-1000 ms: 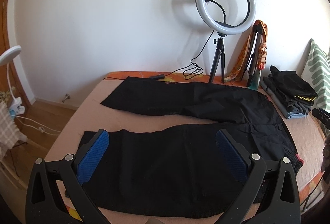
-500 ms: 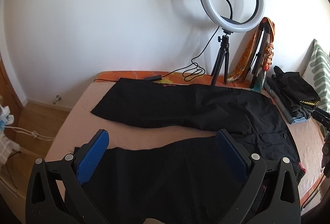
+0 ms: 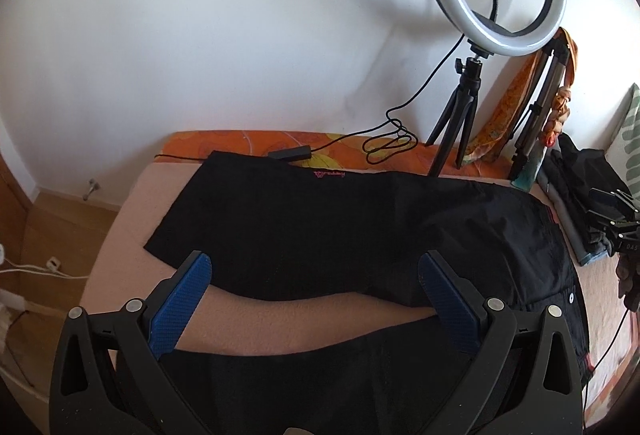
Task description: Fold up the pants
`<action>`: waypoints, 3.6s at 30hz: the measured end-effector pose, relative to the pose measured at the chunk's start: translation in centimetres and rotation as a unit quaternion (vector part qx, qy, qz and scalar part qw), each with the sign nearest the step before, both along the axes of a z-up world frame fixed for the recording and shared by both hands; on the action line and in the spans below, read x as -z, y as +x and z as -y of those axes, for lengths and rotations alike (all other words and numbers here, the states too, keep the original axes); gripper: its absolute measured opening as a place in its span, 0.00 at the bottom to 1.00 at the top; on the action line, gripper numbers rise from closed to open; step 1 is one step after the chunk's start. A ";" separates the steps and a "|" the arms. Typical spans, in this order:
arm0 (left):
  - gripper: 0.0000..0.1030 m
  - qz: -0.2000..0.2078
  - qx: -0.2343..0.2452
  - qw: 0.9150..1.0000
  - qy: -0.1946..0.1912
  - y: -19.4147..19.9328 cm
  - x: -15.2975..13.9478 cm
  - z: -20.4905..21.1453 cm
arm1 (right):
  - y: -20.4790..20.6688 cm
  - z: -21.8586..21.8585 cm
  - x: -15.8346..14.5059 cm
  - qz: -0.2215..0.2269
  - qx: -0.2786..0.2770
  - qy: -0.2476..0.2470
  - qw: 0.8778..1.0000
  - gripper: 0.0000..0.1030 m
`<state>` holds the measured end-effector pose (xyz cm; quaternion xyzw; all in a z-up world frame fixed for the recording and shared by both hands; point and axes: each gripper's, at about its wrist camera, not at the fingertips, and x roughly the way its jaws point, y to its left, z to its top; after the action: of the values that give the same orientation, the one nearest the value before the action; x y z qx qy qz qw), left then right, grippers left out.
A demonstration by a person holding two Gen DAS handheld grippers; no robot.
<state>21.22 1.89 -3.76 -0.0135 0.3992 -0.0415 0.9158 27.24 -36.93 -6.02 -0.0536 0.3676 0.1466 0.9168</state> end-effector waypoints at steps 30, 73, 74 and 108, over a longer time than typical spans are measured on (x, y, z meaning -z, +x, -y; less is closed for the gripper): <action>0.99 -0.109 0.020 0.994 0.009 10.3 11.9 1.6 | 17.7 -3.8 10.9 -0.147 -0.136 -0.072 0.977 0.67; 0.84 -0.129 -0.124 0.961 -0.208 14.3 11.0 -3.2 | -6.2 -10.5 4.6 0.004 -0.209 -0.087 0.974 0.07; 0.77 -0.138 -0.122 0.963 -0.196 14.3 11.3 -2.8 | -6.3 -10.4 4.7 0.002 -0.210 -0.085 0.974 0.07; 0.04 0.006 -0.068 0.979 -0.194 0.4 3.4 -3.6 | -14.1 -10.6 -2.2 0.067 -0.133 -0.114 0.982 0.07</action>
<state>21.63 5.50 -7.13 -0.2174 0.3758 -0.0559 0.8991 13.17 -26.28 -3.82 -0.2160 0.3095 0.2206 0.8994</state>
